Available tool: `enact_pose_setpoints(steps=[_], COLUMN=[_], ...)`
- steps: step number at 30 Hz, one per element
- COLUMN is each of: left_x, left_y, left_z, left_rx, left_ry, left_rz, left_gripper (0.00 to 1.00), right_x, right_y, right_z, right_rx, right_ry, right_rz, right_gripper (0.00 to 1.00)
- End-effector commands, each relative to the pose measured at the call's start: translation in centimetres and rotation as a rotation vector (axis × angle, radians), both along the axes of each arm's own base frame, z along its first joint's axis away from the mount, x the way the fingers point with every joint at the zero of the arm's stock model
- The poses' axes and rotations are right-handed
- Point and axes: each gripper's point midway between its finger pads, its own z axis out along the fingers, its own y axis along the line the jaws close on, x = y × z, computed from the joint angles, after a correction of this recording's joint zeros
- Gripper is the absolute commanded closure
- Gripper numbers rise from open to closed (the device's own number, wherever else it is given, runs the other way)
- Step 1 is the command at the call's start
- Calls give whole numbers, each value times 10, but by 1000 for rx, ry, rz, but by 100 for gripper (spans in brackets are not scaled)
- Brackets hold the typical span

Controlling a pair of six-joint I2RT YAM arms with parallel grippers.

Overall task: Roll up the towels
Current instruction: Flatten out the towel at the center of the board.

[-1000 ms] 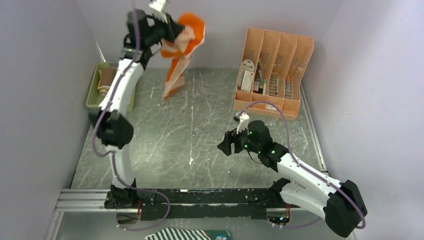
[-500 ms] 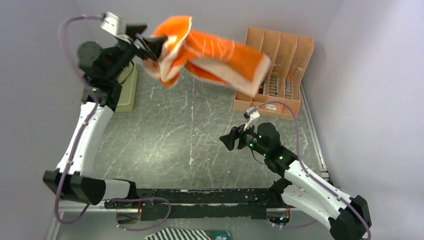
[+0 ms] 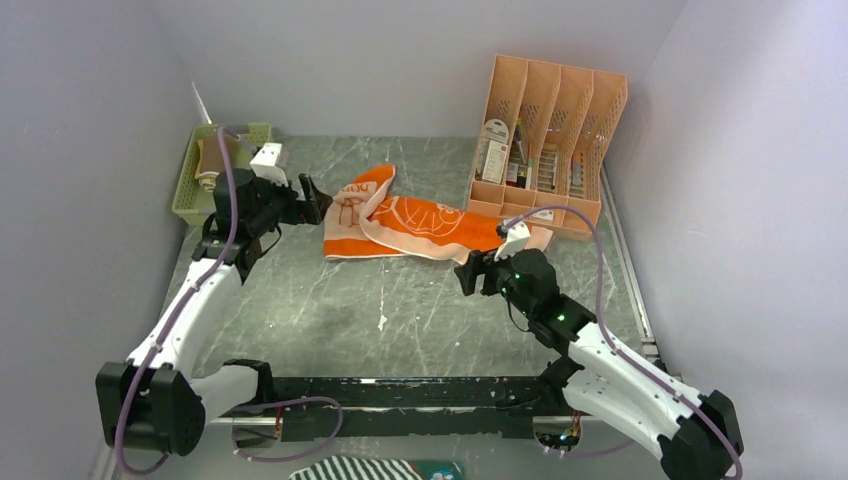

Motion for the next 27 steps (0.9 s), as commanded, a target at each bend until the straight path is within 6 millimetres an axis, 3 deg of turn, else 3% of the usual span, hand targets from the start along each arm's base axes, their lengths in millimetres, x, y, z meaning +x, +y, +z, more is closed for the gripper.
enact_pose_setpoints(steps=[1, 4, 8, 10, 11, 17, 21, 23, 27], left_x=[7, 32, 81, 112, 126, 189, 216, 224, 232], left_y=[-22, -32, -54, -72, -81, -140, -172, -184, -196], left_z=[-37, -48, -55, -43, -54, -78, -104, -121, -150], left_rx=[-30, -37, -17, -8, -5, -36, -1, 37, 180], left_ry=[59, 54, 27, -27, -13, -5, 19, 44, 85], left_rz=[-78, -77, -112, -143, -162, -296, -316, -314, -269], left_gripper=[1, 1, 0, 0, 1, 1, 4, 11, 16], right_x=[11, 15, 19, 21, 22, 24, 25, 26, 25], right_y=[2, 7, 8, 4, 2, -5, -1, -2, -7], right_z=[-1, -7, -15, -19, -21, -35, -41, -42, -41], right_rx=[12, 16, -1, -22, -32, -75, -77, -83, -99], right_ry=[19, 43, 65, 75, 81, 121, 151, 155, 147], right_rz=[-56, -57, -69, -93, -105, -148, -144, -151, -159], right_gripper=[23, 23, 23, 23, 23, 22, 22, 22, 22])
